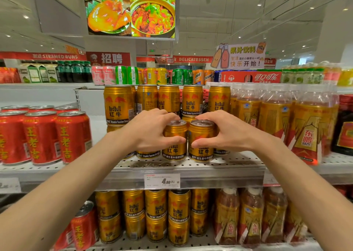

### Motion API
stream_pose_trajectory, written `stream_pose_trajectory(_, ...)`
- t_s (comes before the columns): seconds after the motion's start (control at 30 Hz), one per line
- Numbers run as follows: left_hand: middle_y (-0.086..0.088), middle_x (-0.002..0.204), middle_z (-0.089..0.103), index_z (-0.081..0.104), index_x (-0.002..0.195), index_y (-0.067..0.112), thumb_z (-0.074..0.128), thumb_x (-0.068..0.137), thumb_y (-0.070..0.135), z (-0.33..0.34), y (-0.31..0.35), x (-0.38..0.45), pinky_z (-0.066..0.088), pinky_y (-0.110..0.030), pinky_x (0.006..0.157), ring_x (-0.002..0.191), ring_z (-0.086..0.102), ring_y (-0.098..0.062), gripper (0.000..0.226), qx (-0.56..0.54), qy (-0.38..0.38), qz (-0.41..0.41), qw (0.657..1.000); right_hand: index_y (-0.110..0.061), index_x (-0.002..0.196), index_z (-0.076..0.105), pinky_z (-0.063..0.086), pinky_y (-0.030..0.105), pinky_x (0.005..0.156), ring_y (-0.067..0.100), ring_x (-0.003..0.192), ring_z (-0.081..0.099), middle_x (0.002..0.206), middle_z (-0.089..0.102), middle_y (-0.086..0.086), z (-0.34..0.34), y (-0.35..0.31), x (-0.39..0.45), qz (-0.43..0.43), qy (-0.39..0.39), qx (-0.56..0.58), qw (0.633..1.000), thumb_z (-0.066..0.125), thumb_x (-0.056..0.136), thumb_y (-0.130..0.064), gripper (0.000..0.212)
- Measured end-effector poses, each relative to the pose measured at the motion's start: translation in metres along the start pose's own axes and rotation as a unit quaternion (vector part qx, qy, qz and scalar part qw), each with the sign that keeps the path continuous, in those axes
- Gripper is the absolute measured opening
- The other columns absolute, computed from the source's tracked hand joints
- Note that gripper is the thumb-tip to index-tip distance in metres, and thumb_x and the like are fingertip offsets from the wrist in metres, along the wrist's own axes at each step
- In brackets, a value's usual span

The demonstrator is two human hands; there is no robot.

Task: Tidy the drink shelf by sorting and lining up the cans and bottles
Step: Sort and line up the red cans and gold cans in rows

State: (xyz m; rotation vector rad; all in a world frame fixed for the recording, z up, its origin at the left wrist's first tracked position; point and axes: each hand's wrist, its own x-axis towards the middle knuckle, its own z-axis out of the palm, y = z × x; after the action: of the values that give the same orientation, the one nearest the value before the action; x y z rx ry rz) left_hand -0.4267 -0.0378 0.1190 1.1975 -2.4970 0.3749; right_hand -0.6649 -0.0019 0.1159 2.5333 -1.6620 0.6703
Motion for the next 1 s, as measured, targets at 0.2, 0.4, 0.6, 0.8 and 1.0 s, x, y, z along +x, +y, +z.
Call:
stream_pose_trajectory(0.2,0.002,0.139,0.058,0.045,0.149,0.031,0.045,0.084,0.081,0.002,-0.004,-0.003,0.045,-0.043,0.105,0.126,0.051,-0.018,0.082,0.005,0.015,-0.001,1.0,-0.025,0.149,0.046,0.042,0.042,0.111,0.017,0.134,0.047,0.145,0.055,-0.001,0.006,-0.006,0.004,0.008,0.028,-0.048,0.998,0.064,0.075,-0.074,0.09)
stream_pose_trajectory(0.4,0.003,0.147,0.053,0.04,0.151,0.032,0.041,0.086,0.08,0.006,-0.002,-0.004,0.041,-0.045,0.11,0.134,0.046,-0.017,0.081,0.017,0.015,0.001,1.0,-0.027,0.147,0.047,0.038,0.045,0.114,0.016,0.136,0.046,0.146,0.056,-0.004,0.014,-0.009,0.003,0.016,0.051,-0.087,0.995,0.055,0.073,-0.082,0.093)
stream_pose_trajectory(0.6,0.004,0.148,0.047,0.043,0.148,0.031,0.044,0.089,0.075,0.012,0.006,-0.007,0.04,-0.04,0.11,0.134,0.043,-0.015,0.074,-0.009,0.065,0.029,0.997,-0.029,0.147,0.044,0.037,0.032,0.112,0.006,0.136,0.041,0.151,0.047,-0.009,-0.004,0.004,-0.021,0.057,0.129,0.066,0.988,0.06,0.091,-0.056,0.064)
stream_pose_trajectory(0.8,0.005,0.146,0.047,0.037,0.15,0.031,0.046,0.088,0.074,0.02,0.029,0.009,0.04,-0.04,0.109,0.131,0.043,-0.015,0.075,0.002,0.08,0.057,0.995,-0.026,0.143,0.048,0.044,0.043,0.113,0.01,0.132,0.048,0.145,0.048,-0.007,0.013,0.031,-0.039,0.122,0.152,0.107,0.975,0.067,0.093,-0.041,0.056)
stream_pose_trajectory(1.0,0.004,0.146,0.049,0.04,0.149,0.033,0.045,0.085,0.078,0.031,0.036,0.016,0.042,-0.039,0.106,0.129,0.046,-0.018,0.079,0.029,0.083,0.043,0.995,-0.028,0.128,0.046,0.049,0.044,0.098,0.012,0.11,0.052,0.132,0.051,-0.006,0.034,0.025,-0.034,0.163,0.188,0.133,0.959,0.075,0.085,-0.046,0.055)
